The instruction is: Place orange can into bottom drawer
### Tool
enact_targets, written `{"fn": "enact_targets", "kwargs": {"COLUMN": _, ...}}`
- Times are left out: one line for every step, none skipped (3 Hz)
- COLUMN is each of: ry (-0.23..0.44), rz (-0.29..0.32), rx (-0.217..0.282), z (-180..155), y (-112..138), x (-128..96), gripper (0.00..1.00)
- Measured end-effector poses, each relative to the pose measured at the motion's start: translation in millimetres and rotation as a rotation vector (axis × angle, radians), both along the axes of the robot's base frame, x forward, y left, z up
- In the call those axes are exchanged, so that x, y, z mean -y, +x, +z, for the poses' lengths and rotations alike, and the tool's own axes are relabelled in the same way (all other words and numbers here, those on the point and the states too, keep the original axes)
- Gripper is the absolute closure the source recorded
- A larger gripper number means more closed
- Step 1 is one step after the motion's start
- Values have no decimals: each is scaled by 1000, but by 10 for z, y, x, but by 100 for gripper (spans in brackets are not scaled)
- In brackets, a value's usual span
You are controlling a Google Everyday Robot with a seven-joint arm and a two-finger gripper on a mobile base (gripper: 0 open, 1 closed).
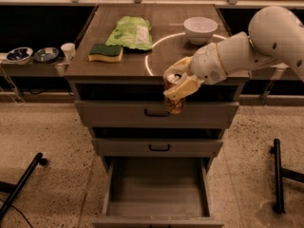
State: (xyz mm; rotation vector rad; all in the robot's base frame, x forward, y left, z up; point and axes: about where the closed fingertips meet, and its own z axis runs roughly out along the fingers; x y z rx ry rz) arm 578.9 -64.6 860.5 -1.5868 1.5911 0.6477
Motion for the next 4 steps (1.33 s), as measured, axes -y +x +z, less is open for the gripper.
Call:
{"fn": "enact_targets", "kwargs": {"ry": 99, "rz": -22, "rx": -45, "z": -810, "y": 69, "x": 26, "gripper": 100}}
{"fn": "enact_targets", "kwargs": {"ry": 125, "rz": -70, "rx": -63, "z": -1855, "y": -88, "x": 69, "gripper": 100}}
{"fn": "enact_targets", "kwargs": {"ry": 129, "rz": -126, "rx": -19, "z": -2352, "y": -170, "x": 212, "gripper": 100}}
{"fn": "enact_targets", "kwargs": {"ry": 130, "rz": -135, "rx": -12, "z": -2404, "y": -159, "x": 222, "gripper": 100}}
